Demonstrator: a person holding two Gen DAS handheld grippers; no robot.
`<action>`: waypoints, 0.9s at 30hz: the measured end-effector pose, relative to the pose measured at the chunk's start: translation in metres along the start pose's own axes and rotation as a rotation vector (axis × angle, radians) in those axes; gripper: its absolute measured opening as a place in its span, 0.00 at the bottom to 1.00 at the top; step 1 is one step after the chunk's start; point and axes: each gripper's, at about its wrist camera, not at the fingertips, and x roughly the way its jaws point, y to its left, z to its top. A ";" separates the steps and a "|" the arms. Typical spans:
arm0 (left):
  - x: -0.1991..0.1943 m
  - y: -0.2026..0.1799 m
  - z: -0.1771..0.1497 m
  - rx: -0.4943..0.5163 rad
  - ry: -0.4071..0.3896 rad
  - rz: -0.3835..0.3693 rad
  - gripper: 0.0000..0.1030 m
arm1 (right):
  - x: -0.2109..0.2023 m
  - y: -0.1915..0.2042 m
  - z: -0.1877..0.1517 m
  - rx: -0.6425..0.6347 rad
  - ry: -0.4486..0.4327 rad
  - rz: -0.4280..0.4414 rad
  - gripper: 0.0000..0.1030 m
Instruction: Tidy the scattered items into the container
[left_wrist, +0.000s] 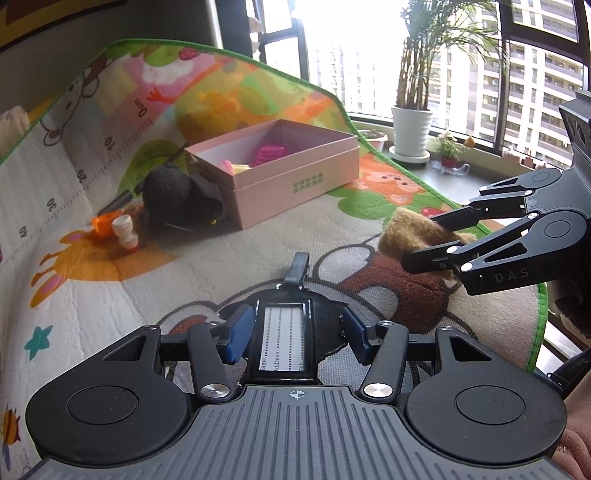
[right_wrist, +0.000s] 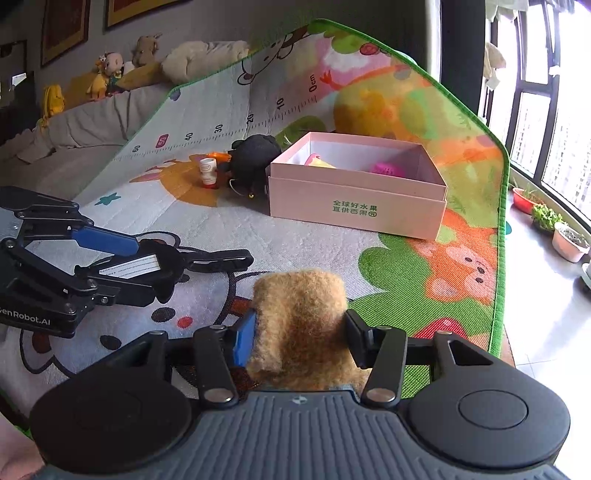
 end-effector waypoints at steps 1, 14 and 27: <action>0.001 0.000 0.001 -0.001 0.000 0.002 0.57 | 0.000 0.000 0.000 0.002 -0.001 -0.001 0.48; -0.004 -0.006 0.026 0.030 -0.062 -0.005 0.57 | -0.013 -0.007 0.008 0.017 -0.046 -0.021 0.48; 0.001 -0.009 0.075 0.130 -0.140 0.046 0.57 | -0.023 -0.026 0.034 0.027 -0.111 -0.007 0.48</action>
